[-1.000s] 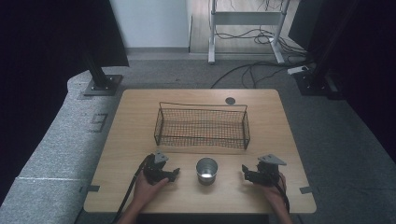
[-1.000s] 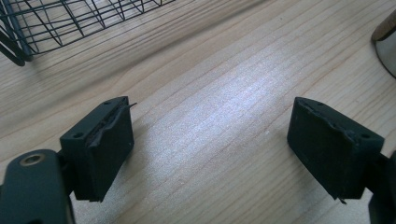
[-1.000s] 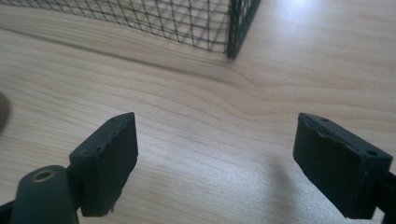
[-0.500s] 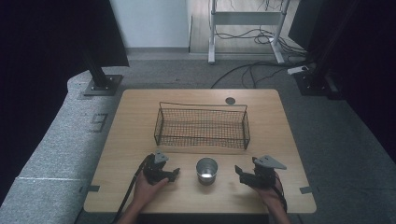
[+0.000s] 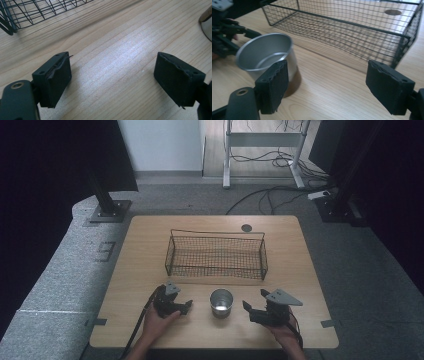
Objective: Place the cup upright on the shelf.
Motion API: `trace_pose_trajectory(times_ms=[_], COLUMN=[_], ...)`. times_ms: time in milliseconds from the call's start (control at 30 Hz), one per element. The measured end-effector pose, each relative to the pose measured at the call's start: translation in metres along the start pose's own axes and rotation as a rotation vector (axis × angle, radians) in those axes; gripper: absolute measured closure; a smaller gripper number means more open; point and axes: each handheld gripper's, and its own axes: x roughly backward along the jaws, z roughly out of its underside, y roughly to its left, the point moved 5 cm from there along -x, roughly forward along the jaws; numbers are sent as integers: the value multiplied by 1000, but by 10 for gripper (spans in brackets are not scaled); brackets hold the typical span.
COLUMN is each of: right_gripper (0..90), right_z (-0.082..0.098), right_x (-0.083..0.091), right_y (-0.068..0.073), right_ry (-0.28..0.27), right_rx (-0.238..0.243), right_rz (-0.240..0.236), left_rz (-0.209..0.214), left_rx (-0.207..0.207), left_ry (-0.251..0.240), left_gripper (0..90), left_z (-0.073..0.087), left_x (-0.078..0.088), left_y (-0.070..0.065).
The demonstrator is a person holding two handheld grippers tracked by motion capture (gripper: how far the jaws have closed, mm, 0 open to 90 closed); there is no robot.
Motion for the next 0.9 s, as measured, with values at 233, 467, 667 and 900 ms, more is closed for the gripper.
trace_pose_trajectory(times_ms=[233,467,667,900], right_gripper=[180,180,165,144], right_z=[-3,-8,-16,-18], right_x=[-2,-1,-4,-11], right_y=[13,25,34,44], right_ry=[0,-11,-20,-4], right_rx=[16,25,23,41], right_rz=[-38,-73,-100,-103], left_rz=[0,3,8,8], left_rx=[1,-5,-8,-9], left_ry=[-1,1,0,1], left_gripper=[144,144,144,144], left_z=[0,0,-1,-1], left_x=[0,0,-1,-1], left_y=[0,0,0,0])
